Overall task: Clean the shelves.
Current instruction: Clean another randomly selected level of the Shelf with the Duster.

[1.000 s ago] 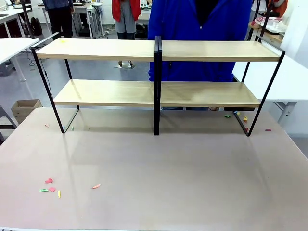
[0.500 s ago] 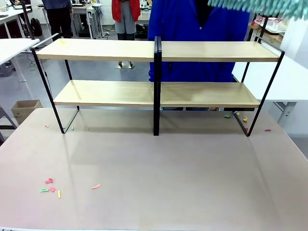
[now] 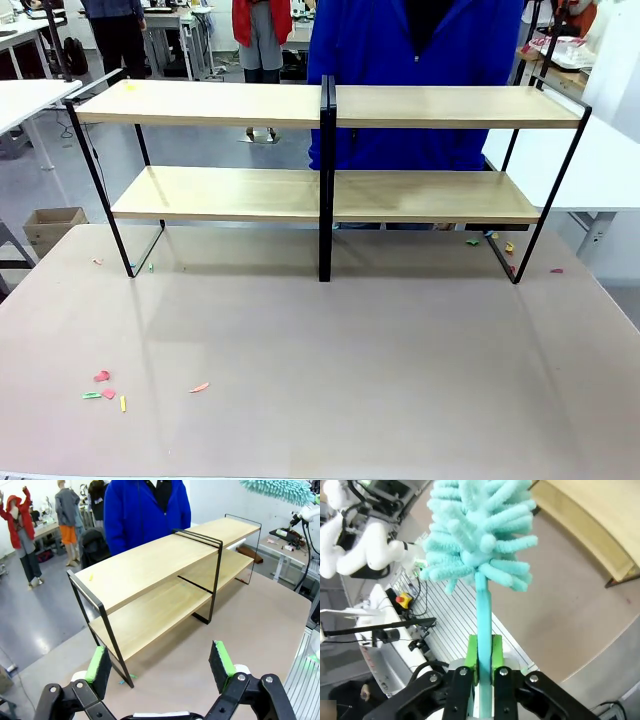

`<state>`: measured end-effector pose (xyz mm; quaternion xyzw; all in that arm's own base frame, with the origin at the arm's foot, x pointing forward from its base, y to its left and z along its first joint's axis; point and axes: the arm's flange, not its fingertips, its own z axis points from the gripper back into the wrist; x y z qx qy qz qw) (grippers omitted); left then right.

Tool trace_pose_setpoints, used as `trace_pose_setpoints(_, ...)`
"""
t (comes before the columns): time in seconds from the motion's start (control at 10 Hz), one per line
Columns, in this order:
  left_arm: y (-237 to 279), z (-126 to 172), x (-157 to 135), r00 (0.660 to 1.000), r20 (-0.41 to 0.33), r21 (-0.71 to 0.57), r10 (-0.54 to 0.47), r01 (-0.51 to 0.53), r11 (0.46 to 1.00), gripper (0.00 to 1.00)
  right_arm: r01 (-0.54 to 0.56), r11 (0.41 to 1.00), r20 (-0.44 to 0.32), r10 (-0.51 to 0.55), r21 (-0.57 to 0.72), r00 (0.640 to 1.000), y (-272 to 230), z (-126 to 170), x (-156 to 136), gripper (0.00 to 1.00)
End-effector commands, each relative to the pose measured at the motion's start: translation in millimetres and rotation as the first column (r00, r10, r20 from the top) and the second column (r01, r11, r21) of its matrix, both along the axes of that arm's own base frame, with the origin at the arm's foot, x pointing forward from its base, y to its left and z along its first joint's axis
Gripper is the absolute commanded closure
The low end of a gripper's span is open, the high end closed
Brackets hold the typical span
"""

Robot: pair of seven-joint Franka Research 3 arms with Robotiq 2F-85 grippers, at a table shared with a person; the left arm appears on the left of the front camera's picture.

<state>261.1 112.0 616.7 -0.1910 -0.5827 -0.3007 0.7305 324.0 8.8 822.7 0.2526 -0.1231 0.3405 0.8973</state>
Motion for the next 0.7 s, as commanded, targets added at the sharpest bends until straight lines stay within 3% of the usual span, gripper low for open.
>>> trace_pose_setpoints(0.0,0.0,0.2,-0.1,1.000,-0.003,0.009,0.000,0.000,1.000,0.00,0.001,0.996,0.034,0.003,-0.094,0.999,85.2,15.8,35.1,0.88)
trace_pose_setpoints(0.2,0.0,0.2,-0.1,1.000,-0.003,0.009,0.000,0.000,1.000,0.00,0.127,0.971,0.062,-0.116,-0.202,0.991,199.5,20.4,78.8,0.88)
trace_pose_setpoints(0.4,0.0,0.2,-0.1,1.000,-0.003,0.009,0.000,0.000,1.000,0.00,0.078,0.973,0.101,-0.058,-0.216,0.993,277.1,20.5,102.5,0.88)
trace_pose_setpoints(0.5,0.0,0.2,-0.1,1.000,-0.003,0.009,0.000,0.000,1.000,0.00,0.054,0.926,0.076,-0.028,-0.374,0.997,277.9,16.1,100.2,0.88)
trace_pose_setpoints(0.6,0.0,0.2,-0.1,1.000,-0.003,0.009,0.000,0.000,1.000,0.00,0.051,0.987,0.093,-0.037,-0.155,0.995,269.8,-5.0,77.5,0.88)
